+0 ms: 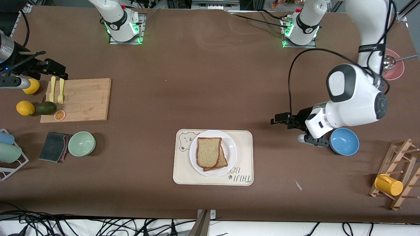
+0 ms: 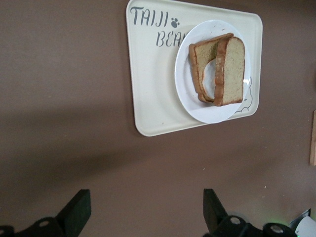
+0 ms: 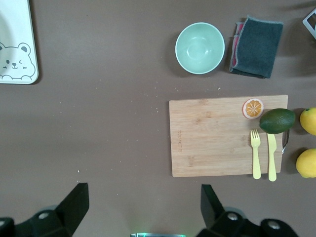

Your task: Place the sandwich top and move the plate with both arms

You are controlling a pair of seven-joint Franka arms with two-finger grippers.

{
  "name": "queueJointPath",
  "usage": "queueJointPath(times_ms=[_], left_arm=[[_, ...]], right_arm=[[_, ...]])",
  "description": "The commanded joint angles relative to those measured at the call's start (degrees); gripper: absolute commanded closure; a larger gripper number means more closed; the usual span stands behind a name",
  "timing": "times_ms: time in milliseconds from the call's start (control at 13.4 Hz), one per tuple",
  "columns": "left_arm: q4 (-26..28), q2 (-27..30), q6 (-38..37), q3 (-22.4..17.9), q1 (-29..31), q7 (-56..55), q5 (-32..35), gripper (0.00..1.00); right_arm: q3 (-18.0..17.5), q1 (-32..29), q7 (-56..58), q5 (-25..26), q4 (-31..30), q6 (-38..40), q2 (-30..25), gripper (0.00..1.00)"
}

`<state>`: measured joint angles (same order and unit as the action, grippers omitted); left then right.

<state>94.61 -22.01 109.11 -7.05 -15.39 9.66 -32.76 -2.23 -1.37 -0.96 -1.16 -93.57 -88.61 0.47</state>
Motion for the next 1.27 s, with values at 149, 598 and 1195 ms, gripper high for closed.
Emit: queueJointPath(times_ms=[149,598,1195], left_arm=[[1.5,6.6,-9.4,1.0,2.6,-2.7,12.6,0.0],[-1.5,11.2,-23.2,0.7,4.0,-6.8,23.7,0.0],[-10.2,13.1,-34.0,0.8,5.2,-6.8,32.7,0.0]], right_arm=[[-0.2,-0.1,0.8,0.3,1.3,0.5,0.5,0.0],[-0.1,-0.2,0.8,0.7,1.3,0.6,0.3,0.0],[0.0,-0.2,0.9,0.7,1.3,0.8,0.3,0.0]])
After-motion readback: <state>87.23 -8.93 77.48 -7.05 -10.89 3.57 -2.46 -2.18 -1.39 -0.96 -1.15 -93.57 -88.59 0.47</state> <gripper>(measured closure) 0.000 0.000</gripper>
